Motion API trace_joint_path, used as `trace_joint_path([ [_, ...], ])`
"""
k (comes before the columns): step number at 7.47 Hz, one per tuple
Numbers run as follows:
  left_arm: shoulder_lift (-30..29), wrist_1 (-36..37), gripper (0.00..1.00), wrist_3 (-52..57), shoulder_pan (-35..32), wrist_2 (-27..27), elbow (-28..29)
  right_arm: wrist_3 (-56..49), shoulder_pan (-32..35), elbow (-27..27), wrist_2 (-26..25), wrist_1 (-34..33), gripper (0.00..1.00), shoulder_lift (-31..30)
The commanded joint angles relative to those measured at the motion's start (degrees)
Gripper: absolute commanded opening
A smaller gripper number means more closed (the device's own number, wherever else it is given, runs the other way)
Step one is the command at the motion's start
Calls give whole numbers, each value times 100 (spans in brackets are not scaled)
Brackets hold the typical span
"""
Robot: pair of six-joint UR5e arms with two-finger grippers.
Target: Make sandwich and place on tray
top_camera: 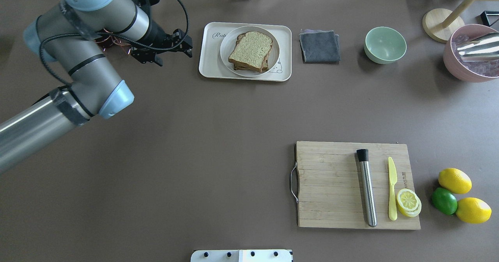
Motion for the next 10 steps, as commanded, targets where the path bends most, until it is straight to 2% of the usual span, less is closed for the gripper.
trace_joint_path([
  [1, 1966, 469, 98, 1027, -73, -51, -2182, -17, 0, -10, 0, 0, 100, -3],
  [2, 2688, 566, 99, 1992, -474, -77, -2528, -26, 0, -1, 0, 0, 100, 6],
  [4, 3850, 620, 99, 4205, -1449, -208, -2515, -35, 8, -10, -9, 0, 100, 6],
  [5, 4064, 672, 98, 5295, -2185, -409, -2166, -35, 8, -18, -17, 0, 100, -12],
  [7, 4163, 1267, 98, 7073, -3067, -569, -1576, -26, 8, -19, -26, 0, 100, -12],
  [9, 4321, 2040, 99, 8010, -3570, -517, -1328, -35, 0, -19, -26, 0, 100, -21],
  [10, 4313, 2253, 99, 8013, -3607, -516, -1371, -35, 0, -19, -26, 0, 100, -12],
])
